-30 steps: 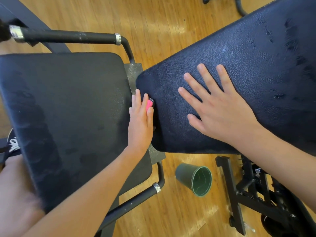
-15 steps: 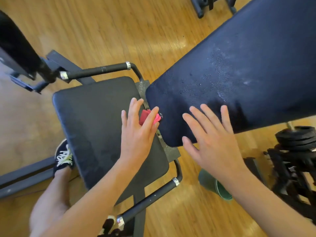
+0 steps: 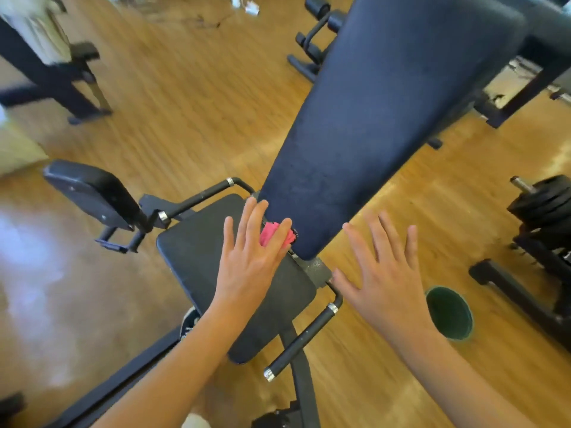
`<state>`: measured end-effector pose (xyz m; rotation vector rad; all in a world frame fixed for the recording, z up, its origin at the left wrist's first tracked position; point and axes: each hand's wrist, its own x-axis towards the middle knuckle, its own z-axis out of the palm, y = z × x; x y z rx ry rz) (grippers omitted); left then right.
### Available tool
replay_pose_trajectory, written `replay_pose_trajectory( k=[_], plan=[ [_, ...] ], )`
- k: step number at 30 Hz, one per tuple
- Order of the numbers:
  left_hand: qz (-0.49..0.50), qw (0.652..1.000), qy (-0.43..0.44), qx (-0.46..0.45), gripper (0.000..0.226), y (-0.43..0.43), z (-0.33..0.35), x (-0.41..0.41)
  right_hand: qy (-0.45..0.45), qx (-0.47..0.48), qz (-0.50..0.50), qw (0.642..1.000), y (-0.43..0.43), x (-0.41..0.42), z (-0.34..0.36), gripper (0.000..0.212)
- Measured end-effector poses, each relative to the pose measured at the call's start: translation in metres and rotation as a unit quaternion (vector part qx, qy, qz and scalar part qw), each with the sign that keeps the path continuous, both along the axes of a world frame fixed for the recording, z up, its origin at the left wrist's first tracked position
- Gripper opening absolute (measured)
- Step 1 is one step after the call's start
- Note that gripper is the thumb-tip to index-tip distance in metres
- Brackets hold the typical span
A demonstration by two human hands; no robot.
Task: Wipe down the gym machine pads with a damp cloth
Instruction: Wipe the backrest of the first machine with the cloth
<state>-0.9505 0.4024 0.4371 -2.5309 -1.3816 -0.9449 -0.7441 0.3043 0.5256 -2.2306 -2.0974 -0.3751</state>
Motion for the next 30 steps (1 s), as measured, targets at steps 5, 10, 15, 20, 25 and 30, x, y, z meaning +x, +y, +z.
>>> replay_pose_trajectory(
  k=[5, 10, 15, 20, 25, 30],
  plan=[
    [-0.053, 0.998, 0.001, 0.044, 0.035, -0.009, 0.043, 0.008, 0.006, 0.021, -0.066, 0.998, -0.040, 0.007, 0.017, 0.068],
    [-0.100, 0.992, 0.030, 0.069, 0.031, -0.022, 0.059, 0.020, 0.034, 0.028, -0.112, 0.993, -0.073, 0.008, 0.020, 0.074],
    [-0.124, 0.986, 0.069, 0.092, 0.027, -0.047, 0.071, 0.033, 0.063, 0.030, -0.143, 0.987, -0.108, 0.012, 0.018, 0.072],
    [-0.137, 0.980, 0.086, 0.117, 0.028, -0.092, 0.078, 0.051, 0.094, 0.027, -0.170, 0.981, -0.161, 0.021, 0.013, 0.071],
    [-0.189, 0.971, 0.095, 0.113, 0.028, -0.132, 0.078, 0.071, 0.096, 0.016, -0.190, 0.977, -0.211, 0.028, 0.004, 0.069],
    [-0.241, 0.961, 0.104, 0.088, 0.030, -0.156, 0.071, 0.096, 0.124, 0.007, -0.250, 0.960, -0.257, 0.031, -0.011, 0.071]
  ],
)
